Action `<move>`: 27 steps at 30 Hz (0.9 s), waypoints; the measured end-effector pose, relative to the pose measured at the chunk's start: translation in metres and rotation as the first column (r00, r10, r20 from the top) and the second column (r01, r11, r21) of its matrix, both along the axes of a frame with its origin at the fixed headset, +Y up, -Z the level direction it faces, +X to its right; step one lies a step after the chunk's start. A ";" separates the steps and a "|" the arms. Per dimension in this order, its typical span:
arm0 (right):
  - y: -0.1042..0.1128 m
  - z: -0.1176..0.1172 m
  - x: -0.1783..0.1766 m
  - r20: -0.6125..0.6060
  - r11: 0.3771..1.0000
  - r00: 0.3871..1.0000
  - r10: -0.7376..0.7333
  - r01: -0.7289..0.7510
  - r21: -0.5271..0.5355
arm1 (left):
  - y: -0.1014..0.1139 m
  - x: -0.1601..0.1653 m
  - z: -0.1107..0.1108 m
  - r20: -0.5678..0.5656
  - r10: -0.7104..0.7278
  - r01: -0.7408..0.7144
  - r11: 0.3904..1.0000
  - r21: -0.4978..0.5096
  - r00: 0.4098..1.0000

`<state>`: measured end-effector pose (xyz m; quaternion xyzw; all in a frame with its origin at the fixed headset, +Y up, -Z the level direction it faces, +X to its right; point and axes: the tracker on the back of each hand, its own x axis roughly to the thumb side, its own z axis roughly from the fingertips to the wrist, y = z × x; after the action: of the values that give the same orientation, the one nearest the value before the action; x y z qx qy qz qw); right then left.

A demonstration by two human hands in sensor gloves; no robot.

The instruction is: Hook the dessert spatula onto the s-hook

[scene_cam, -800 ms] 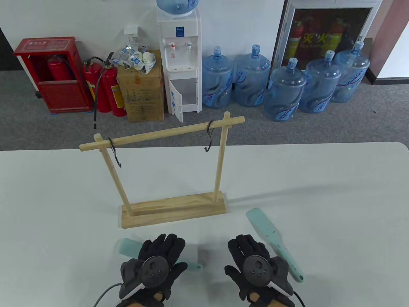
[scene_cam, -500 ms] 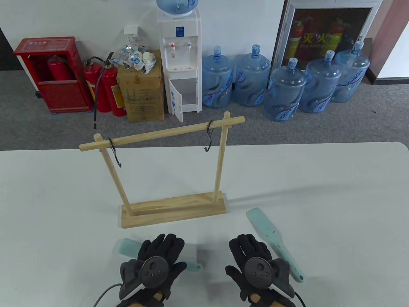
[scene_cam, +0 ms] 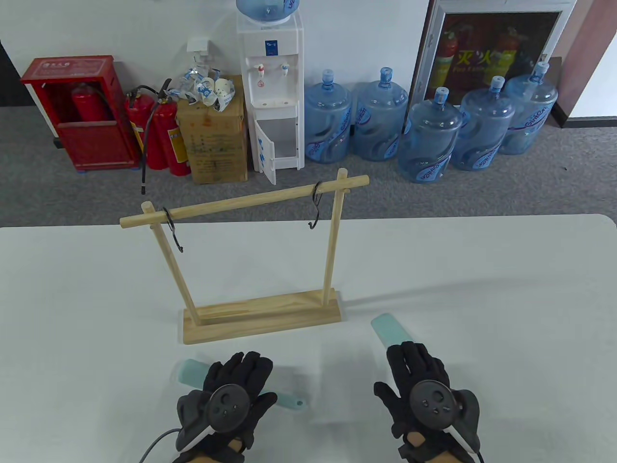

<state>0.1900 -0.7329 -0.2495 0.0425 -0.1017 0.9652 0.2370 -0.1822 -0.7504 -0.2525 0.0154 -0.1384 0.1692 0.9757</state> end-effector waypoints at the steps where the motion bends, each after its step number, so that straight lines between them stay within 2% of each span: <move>1: 0.000 -0.001 0.006 0.025 1.000 1.000 -0.004 0.004 -0.008 | 0.000 -0.001 0.000 -0.002 0.000 0.000 1.000 0.003 1.000; 8: -0.014 -0.007 0.040 0.156 0.987 0.986 -0.052 0.075 -0.144 | 0.000 -0.002 0.000 -0.004 0.006 -0.006 1.000 -0.005 1.000; 13: -0.028 -0.010 0.055 0.227 0.964 0.974 -0.028 0.086 -0.253 | 0.000 -0.003 0.000 -0.009 0.010 -0.010 1.000 -0.009 1.000; 21: -0.050 -0.014 0.057 0.228 0.893 0.973 0.043 0.065 -0.444 | 0.001 -0.006 0.000 -0.020 0.019 -0.019 1.000 -0.018 1.000; 23: -0.057 -0.015 0.056 0.215 0.859 0.972 0.095 0.029 -0.511 | 0.001 -0.007 0.000 -0.025 0.019 -0.020 0.999 -0.028 1.000; 27: -0.061 -0.016 0.057 0.223 0.847 0.967 0.121 0.017 -0.531 | 0.001 -0.008 0.000 -0.028 0.021 -0.022 0.999 -0.032 0.999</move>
<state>0.2466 -0.7934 -0.2651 -0.1425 0.1399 0.9596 0.1984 -0.1901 -0.7492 -0.2528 0.0032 -0.1220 0.1818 0.9757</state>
